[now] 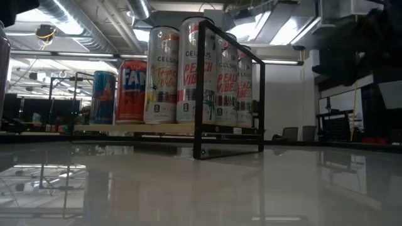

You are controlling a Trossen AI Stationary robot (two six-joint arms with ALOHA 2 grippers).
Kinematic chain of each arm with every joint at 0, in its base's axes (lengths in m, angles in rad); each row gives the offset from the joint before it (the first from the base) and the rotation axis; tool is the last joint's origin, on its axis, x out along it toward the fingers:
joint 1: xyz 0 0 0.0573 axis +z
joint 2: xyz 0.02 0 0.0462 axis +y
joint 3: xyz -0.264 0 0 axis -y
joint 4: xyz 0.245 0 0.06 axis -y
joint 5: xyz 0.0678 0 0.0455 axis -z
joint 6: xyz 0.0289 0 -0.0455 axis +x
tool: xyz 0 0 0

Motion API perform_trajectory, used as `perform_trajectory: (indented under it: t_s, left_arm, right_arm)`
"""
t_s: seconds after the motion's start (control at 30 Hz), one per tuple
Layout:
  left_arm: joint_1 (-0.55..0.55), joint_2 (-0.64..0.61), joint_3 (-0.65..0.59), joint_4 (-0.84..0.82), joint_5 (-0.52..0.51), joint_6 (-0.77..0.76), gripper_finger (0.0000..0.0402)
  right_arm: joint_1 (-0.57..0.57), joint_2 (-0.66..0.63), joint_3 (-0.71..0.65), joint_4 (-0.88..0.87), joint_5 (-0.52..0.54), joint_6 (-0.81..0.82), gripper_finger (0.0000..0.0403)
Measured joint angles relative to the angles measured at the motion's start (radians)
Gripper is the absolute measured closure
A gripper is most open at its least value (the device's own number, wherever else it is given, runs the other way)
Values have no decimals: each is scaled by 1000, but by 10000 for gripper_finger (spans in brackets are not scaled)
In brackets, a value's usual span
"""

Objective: Place canned beverage on shelf
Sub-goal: Put the red-silver soda can on the shelf

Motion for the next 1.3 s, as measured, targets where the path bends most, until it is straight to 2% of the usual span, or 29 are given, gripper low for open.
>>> perform_trajectory:
  t_s: [0.23,0.7,0.9,1.3]
  left_arm:
    - [40,0,0,0,1,9,5]
    - [14,0,0,0,-1,136,5]
    - [14,3,0,0,-2,142,5]
    - [14,158,0,22,10,142,5]
  right_arm:
    - [0,0,-96,157,-19,2,22]
    - [0,3,-96,144,-51,-3,22]
    - [0,3,-96,144,-51,-2,22]
    - [0,3,-96,145,-51,-2,22]
